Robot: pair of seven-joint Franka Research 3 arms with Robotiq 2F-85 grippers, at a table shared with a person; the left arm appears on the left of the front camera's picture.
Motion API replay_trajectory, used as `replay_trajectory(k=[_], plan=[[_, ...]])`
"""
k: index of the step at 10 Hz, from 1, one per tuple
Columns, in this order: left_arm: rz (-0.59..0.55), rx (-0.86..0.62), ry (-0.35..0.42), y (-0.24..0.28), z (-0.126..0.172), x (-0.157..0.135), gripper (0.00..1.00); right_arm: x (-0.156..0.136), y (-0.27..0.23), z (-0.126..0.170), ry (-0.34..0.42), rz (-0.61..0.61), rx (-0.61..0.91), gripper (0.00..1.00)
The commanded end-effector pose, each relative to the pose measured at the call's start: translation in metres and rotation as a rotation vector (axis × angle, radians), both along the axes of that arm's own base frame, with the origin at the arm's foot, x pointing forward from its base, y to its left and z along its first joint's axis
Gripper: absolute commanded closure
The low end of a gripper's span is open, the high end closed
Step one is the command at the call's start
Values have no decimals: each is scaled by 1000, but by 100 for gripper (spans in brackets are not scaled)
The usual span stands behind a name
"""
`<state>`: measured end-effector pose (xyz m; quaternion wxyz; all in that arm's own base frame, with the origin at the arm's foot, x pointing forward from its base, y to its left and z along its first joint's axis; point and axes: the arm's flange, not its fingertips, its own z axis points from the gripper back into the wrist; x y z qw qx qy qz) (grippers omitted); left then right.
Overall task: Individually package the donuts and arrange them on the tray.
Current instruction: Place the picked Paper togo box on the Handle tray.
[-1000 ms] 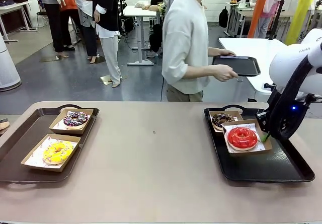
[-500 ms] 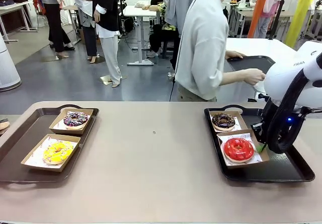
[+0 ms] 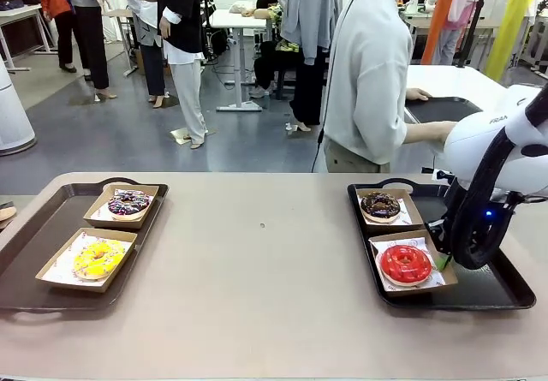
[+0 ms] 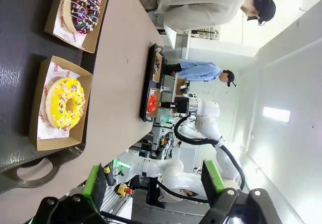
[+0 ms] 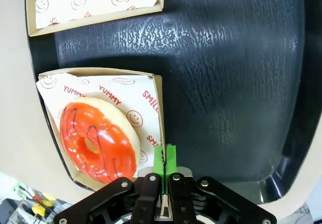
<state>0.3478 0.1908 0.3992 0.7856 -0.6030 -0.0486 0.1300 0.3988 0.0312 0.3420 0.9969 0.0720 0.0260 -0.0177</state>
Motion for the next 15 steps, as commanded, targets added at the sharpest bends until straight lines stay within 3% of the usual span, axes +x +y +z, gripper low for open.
replay_trajectory(k=[1, 2, 4, 7, 8, 11, 13, 15], plan=[[2, -9, -9, 1, 2, -2, 0, 4, -1, -1, -21, -11, 33, 78], [2, -9, -9, 1, 2, -2, 0, 4, -1, -1, -18, -11, 35, 43], [2, -9, -9, 1, 2, -2, 0, 4, -2, 3, -23, -16, 35, 0], [2, -9, -9, 1, 2, -2, 0, 2, -6, 7, -29, -22, 36, 4], [2, -9, -9, 1, 2, -2, 0, 3, -6, 6, -28, -22, 36, 0], [2, -9, -9, 1, 2, -2, 0, 0, -10, 13, -48, -21, 14, 0], [2, -9, -9, 1, 2, -2, 0, -11, -28, 45, -109, 54, 64, 0], [2, -9, -9, 1, 2, -2, 0, -19, -74, 95, -128, 11, 230, 0]])
